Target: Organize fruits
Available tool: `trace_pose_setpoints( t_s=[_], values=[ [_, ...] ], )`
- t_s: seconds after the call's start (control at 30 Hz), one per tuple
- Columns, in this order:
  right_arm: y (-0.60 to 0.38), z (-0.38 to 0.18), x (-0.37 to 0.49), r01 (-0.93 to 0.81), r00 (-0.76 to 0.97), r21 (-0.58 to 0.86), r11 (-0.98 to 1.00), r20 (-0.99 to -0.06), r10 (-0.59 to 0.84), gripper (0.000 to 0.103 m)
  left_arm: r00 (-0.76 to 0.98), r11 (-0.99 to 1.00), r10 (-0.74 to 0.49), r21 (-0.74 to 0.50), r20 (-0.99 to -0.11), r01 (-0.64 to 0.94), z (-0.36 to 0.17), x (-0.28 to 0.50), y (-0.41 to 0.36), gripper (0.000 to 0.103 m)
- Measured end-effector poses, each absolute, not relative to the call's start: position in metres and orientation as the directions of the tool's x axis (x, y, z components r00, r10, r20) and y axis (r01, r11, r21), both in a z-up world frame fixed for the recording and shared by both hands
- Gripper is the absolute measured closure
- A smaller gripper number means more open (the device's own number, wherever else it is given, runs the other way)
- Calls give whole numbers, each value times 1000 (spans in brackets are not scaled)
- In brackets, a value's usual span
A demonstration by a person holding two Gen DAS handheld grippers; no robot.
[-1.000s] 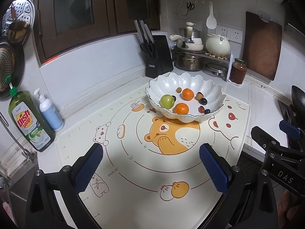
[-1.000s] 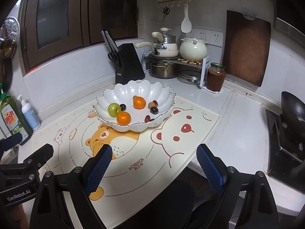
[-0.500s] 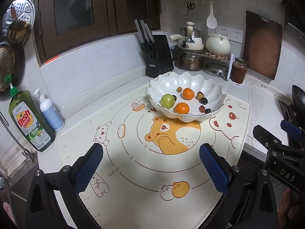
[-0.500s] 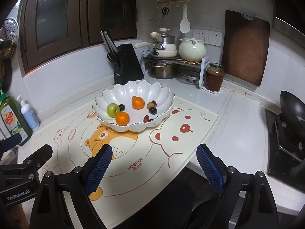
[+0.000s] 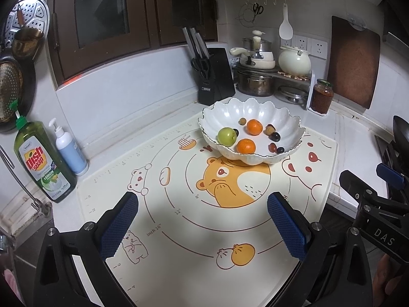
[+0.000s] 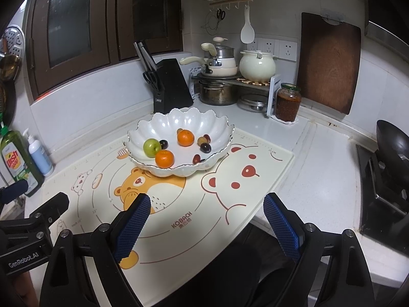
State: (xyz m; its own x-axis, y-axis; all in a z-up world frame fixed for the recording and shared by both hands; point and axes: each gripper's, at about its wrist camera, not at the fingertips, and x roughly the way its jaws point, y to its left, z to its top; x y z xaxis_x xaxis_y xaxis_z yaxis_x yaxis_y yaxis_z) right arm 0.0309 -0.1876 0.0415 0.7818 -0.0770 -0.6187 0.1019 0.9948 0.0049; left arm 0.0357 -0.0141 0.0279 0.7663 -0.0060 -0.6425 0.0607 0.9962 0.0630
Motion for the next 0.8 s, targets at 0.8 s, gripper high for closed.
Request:
trace_pose_setpoints(
  t_s=[0.8],
  values=[
    [-189,37,32,102,776,17,995,-627,-69,12,746,997,-21,42,-666,66,20,35,-19,0]
  ],
)
